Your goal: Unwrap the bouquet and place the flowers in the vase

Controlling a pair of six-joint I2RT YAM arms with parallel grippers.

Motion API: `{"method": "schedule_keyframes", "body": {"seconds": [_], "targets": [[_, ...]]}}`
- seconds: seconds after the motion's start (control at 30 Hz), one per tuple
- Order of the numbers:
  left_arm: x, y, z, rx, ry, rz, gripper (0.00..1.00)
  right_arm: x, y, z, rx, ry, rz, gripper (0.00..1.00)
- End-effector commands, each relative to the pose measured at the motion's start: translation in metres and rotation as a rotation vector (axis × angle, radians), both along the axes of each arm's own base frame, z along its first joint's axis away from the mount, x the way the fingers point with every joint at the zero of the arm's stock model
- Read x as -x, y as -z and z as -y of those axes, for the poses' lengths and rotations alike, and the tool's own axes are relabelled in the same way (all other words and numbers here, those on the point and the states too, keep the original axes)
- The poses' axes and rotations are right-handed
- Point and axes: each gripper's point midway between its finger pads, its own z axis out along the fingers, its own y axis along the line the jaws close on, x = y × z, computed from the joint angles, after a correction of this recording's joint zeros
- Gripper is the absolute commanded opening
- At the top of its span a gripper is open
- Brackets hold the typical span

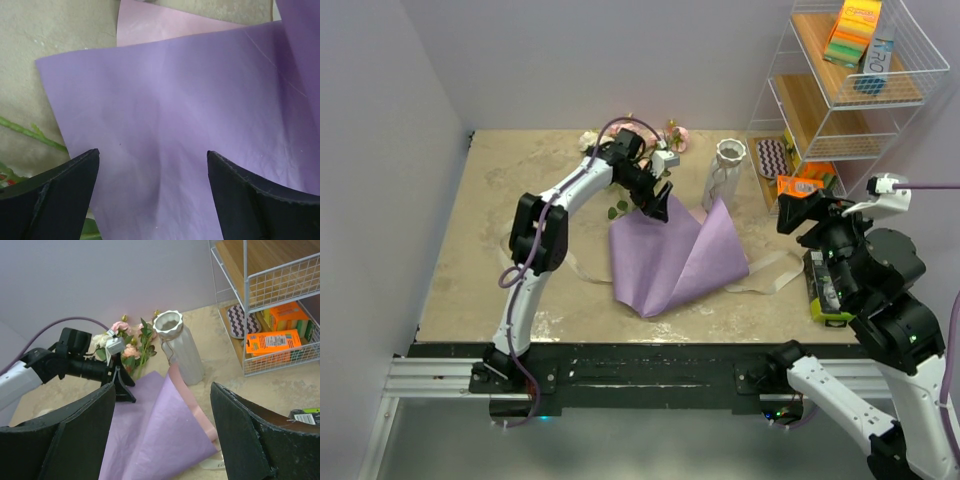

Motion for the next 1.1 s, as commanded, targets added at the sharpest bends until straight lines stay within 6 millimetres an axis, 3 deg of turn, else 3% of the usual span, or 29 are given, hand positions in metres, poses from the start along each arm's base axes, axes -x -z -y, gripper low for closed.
{"method": "schedule_keyframes", "body": {"seconds": [0.0,0.13,0.4,0.6,0.77,1.07], "targets": [[-0.027,-0.047,0.004,0.073,-0.010,0.157,0.92,-0.004,0.003,-0.010,-0.003,-0.044,-0.001,0.80],[-0.035,-0.052,-0.002,0.089,-0.060,0.187,0.93,-0.007,0.008,-0.017,-0.002,-0.070,-0.011,0.80],[-0.037,-0.021,-0.011,0.016,-0.084,0.162,0.93,-0.010,0.015,-0.020,-0.003,-0.075,-0.019,0.79],[-0.033,-0.018,-0.015,-0.005,-0.083,0.154,0.90,-0.009,0.015,-0.019,0.011,-0.077,-0.019,0.79],[-0.019,-0.020,-0.012,0.013,-0.027,0.106,0.67,-0.011,0.015,-0.019,0.011,-0.071,-0.018,0.79],[-0.005,-0.059,-0.003,0.086,-0.002,0.097,0.33,-0.010,0.017,-0.018,0.006,-0.071,-0.017,0.79]]}}
